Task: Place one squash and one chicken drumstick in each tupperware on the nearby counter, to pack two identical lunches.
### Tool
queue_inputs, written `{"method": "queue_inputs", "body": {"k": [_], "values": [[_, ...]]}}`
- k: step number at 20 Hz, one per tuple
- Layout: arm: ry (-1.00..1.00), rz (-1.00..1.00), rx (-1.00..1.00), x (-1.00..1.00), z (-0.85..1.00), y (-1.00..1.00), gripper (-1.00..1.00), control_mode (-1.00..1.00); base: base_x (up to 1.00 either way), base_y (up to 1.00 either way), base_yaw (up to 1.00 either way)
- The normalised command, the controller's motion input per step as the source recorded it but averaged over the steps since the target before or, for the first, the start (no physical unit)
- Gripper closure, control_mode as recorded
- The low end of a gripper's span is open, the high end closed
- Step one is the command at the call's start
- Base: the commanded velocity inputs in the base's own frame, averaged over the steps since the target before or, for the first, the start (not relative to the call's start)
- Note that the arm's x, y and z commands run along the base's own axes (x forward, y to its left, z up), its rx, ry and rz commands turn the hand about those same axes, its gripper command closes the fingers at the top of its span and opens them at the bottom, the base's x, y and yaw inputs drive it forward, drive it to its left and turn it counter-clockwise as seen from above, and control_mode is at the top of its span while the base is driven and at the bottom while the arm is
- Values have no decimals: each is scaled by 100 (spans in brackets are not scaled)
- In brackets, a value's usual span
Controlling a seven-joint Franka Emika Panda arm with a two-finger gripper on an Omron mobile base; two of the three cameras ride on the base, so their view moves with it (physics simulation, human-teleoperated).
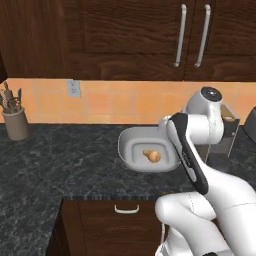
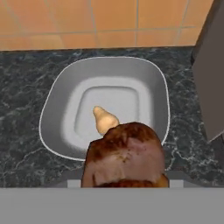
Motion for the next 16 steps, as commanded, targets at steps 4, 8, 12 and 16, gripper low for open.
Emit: {"method": "queue_inputs", "body": {"k": [4,8,12,16], "values": [[17,-3,-5,82,-100,-2,100,-100,0,0,0],[-1,0,-3,88,-80,-10,100,-100,0,0,0],[-2,0,-2,96,-68,-33,100,-100,0,0,0],[1,0,0,75,-28,-18,-100,-100,0,0,0]]}}
